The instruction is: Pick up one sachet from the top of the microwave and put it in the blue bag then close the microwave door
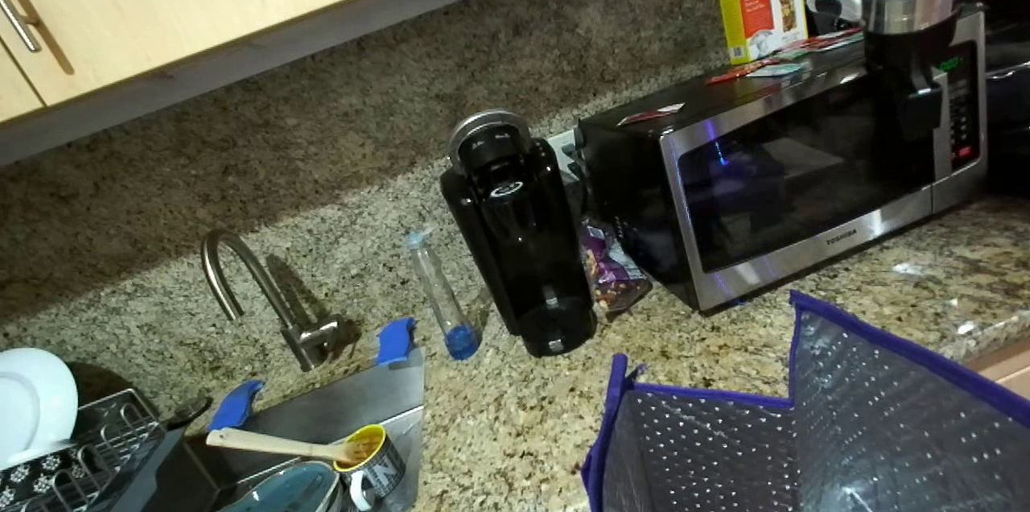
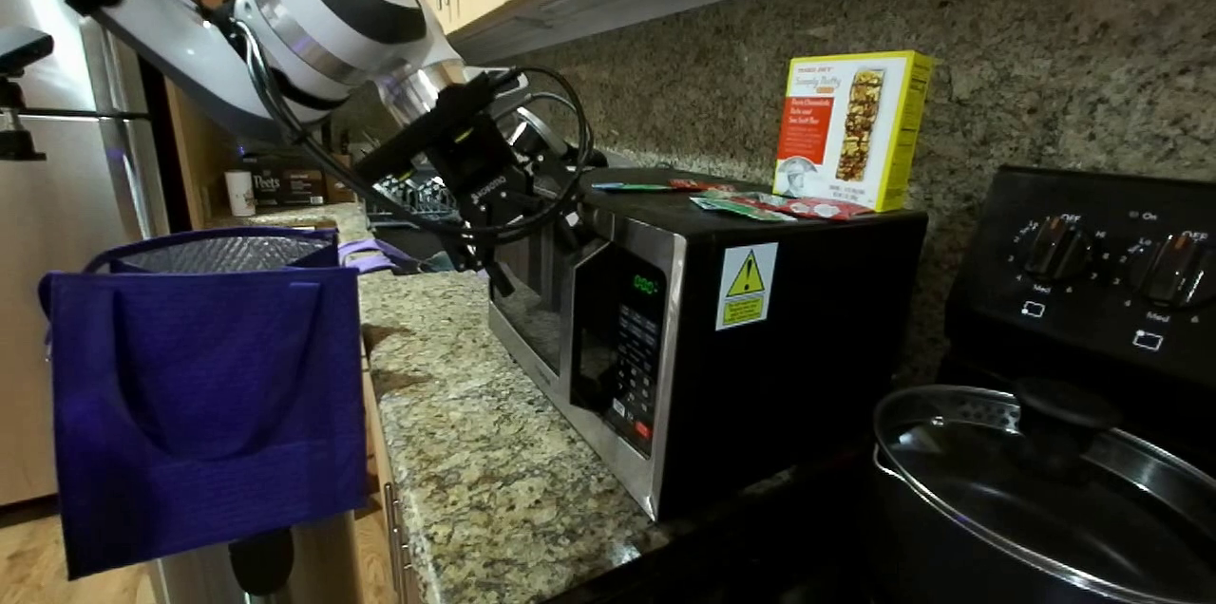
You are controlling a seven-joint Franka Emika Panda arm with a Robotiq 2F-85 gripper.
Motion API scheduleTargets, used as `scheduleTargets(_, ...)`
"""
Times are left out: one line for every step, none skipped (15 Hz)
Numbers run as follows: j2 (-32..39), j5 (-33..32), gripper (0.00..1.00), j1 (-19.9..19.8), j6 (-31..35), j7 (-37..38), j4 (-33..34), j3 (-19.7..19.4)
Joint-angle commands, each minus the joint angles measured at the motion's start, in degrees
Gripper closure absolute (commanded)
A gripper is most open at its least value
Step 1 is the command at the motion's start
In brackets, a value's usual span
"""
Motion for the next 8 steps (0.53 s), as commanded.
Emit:
scheduleTargets(-0.5,2.0,0.00,-1.9,5.6,-4.2,-1.6,0.5)
scheduleTargets(-2.3,3.1,0.00,-1.7,5.0,-4.7,-3.3,0.8)
scheduleTargets(-4.1,6.1,0.00,-1.7,3.2,-6.7,-4.8,1.2)
scheduleTargets(-6.0,9.4,0.00,-1.6,1.9,-9.1,-6.4,1.6)
scheduleTargets(-8.2,14.2,0.00,-1.4,1.2,-12.6,-8.1,2.1)
scheduleTargets(-10.2,19.5,0.00,-1.2,-0.1,-15.9,-9.5,2.5)
scheduleTargets(-12.6,23.3,0.00,-0.8,-1.8,-18.2,-10.8,2.7)
scheduleTargets(-15.0,26.0,0.00,-0.3,-4.4,-18.6,-11.6,2.9)
